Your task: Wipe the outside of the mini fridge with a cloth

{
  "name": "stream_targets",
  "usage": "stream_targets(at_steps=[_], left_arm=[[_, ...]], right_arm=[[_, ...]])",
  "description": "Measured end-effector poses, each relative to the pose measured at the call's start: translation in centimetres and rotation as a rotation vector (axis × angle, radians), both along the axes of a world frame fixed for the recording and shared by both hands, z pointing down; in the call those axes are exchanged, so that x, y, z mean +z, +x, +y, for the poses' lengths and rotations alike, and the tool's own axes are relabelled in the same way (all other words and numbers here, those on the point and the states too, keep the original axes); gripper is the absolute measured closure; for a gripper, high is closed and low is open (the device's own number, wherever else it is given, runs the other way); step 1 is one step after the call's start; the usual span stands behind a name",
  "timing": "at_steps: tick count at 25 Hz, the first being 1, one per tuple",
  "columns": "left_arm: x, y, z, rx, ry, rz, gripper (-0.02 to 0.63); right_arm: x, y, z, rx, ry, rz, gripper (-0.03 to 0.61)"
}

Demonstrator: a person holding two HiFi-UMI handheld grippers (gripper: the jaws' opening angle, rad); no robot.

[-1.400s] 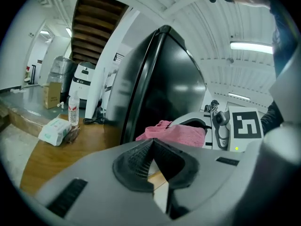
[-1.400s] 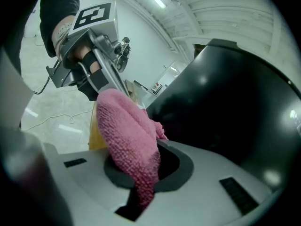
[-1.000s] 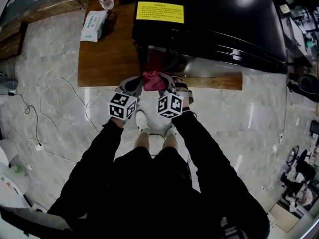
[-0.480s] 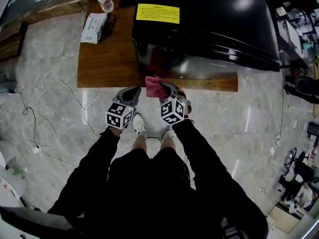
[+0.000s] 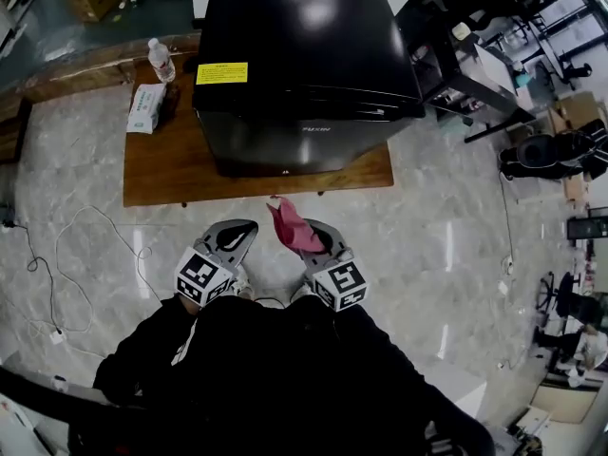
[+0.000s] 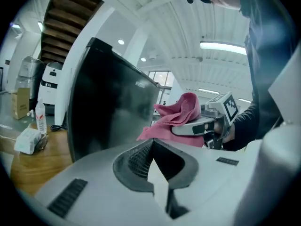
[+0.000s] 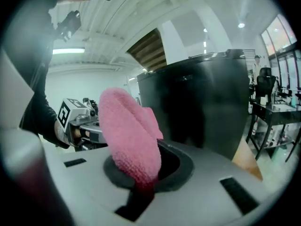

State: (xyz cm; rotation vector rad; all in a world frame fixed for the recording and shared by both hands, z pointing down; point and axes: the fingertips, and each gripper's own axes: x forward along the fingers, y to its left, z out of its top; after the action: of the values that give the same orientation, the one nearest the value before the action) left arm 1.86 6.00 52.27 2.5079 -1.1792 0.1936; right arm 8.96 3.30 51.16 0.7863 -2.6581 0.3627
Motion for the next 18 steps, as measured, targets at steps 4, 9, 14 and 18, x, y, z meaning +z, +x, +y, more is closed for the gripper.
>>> stream_targets(at_steps=[4, 9, 14, 18], left_arm=[[-2.7, 6.4, -1.3, 0.038, 0.035, 0.038, 0.607], [-5.8, 15.7, -3.3, 0.065, 0.098, 0.021, 0.607], [-8.4, 25.0, -5.8, 0.049, 0.136, 0.020, 0.607], [-9.6, 30.4, -8.2, -0.012, 0.166, 0.014, 0.607]], right_arm=[[-1.8, 6.3, 0.5, 0.055, -0.012, -0.045, 0.545], [-3.4, 15.0, -0.1, 0.075, 0.036, -0.047, 0.545], [-6.1, 24.3, -3.0, 0.113, 0.058, -0.129, 0.545], [-7.9, 30.3, -5.5, 0.086, 0.109, -0.159, 0.545]])
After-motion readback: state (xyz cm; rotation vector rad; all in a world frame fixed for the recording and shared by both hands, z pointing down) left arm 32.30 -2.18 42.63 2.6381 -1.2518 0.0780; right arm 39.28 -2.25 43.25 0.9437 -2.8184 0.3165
